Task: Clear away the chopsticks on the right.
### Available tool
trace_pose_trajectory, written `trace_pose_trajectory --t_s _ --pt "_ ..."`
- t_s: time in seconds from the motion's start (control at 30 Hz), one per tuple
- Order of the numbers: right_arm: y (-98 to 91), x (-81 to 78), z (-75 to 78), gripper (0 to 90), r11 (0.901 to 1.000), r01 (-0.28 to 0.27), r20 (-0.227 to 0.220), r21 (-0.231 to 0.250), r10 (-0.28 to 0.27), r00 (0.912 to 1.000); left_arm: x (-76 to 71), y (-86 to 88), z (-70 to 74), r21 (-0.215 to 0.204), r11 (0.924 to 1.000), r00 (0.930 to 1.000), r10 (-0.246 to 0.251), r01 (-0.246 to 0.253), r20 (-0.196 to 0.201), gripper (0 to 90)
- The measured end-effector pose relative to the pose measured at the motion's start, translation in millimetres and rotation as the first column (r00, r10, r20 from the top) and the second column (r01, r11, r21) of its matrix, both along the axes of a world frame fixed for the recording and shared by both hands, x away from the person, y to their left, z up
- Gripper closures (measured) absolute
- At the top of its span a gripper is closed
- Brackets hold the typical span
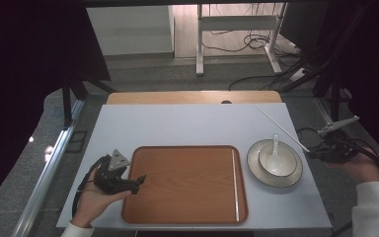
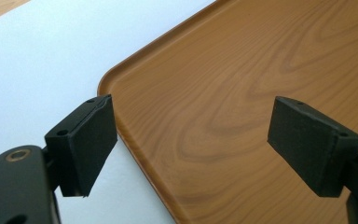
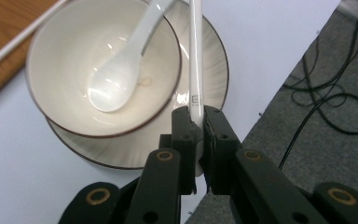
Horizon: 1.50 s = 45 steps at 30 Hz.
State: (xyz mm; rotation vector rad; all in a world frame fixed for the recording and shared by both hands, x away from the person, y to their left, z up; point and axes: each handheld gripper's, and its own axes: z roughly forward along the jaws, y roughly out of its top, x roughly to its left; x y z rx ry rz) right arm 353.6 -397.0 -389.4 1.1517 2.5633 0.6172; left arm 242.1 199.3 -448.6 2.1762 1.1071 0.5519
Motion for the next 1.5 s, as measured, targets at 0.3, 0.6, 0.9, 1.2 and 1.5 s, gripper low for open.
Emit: trace_pose_trajectory --t_s 0.3,0.6,0.9,1.2,1.5 --pt "18.5 -25.5 17.9 84.2 0.9965 -0.025 0.090 0.079 0.017 0.9958 0.3 -0.2 -0.5 0.002 1.0000 1.0000 -0.001 0.001 -0.001 15.5" --pt "47.3 -50.6 22.4 84.2 0.9894 -0.089 0.141 0.115 0.072 0.9874 0.2 -2.0 -0.7 0.002 1.0000 1.0000 -0.005 0.005 -0.003 15.5" --pt "80.3 -58.1 9.9 84.2 0.9884 -0.112 0.139 0.103 0.097 0.9855 0.2 -1.3 -0.8 0.001 1.0000 1.0000 -0.003 0.003 -0.002 15.5" --pt "112.1 -61.7 -4.7 84.2 0.9860 -0.130 0.138 0.104 0.115 0.9837 -1.2 -1.2 1.2 -0.019 0.9997 0.9999 -0.012 0.012 -0.002 15.5" --pt "136.6 -63.9 -20.7 84.2 0.9829 -0.163 0.101 0.087 0.154 0.9829 -1.3 -0.1 2.0 -0.022 0.9997 0.9999 -0.011 0.011 0.001 15.5"
